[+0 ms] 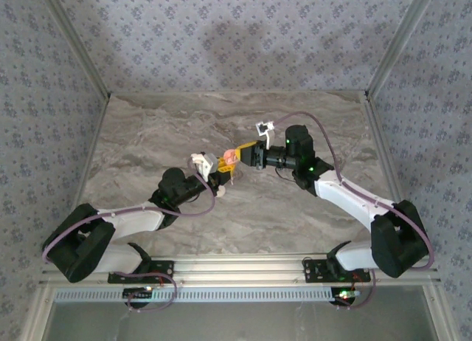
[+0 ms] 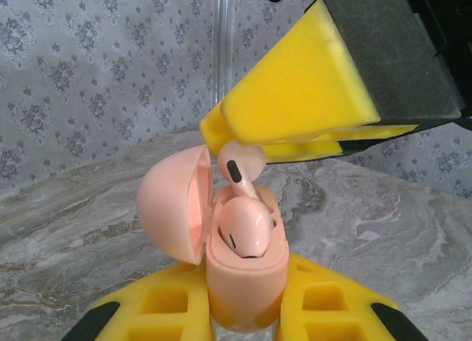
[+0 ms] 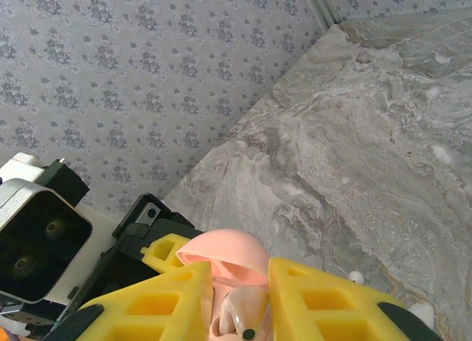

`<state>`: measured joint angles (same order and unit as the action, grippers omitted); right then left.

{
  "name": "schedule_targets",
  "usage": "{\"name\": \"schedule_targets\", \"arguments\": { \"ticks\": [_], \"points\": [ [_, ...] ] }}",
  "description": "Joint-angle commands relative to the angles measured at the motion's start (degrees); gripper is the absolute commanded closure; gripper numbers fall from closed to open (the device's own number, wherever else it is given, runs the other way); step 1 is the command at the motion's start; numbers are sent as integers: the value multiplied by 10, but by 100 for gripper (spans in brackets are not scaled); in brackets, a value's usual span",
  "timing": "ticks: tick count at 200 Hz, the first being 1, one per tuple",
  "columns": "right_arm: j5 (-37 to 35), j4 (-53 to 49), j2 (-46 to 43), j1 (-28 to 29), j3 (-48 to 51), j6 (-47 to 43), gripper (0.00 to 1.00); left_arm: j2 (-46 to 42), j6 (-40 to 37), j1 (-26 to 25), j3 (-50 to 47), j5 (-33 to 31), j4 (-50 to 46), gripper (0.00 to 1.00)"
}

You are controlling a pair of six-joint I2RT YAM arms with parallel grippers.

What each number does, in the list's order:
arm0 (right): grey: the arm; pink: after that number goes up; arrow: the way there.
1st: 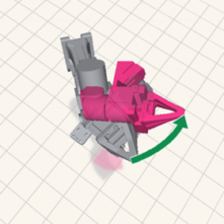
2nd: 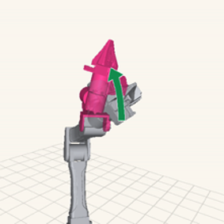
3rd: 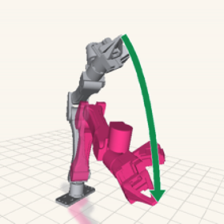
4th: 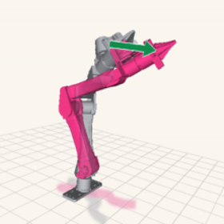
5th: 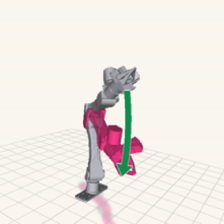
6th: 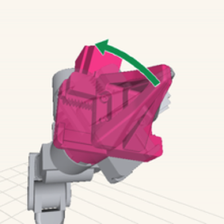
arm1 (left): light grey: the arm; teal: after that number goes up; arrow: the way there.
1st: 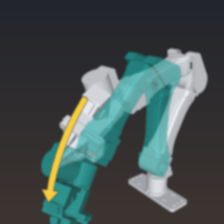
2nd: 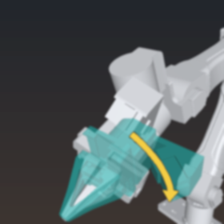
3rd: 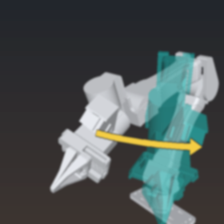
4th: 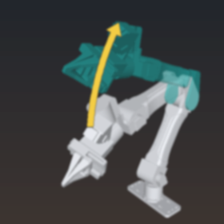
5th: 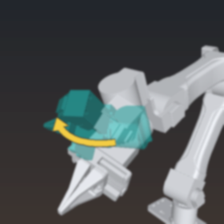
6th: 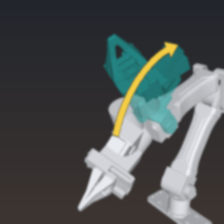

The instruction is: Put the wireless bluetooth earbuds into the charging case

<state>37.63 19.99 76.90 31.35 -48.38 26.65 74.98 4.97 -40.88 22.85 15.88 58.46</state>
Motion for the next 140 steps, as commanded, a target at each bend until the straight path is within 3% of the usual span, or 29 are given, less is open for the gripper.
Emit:
{"name": "schedule_targets", "arguments": {
  "ticks": [1, 99, 140],
  "points": [
    [22, 14, -10, -3, -8, 6, 74, -16, -10, 0, 17, 7, 7, 83],
    [36, -25, -11, -1, -5, -14, 79, -22, -9, 0, 12, 7, 4, 83],
    [18, -36, -19, -1, -11, -18, 69, -21, -12, 0, 13, 17, 0, 83]
  ]
}}
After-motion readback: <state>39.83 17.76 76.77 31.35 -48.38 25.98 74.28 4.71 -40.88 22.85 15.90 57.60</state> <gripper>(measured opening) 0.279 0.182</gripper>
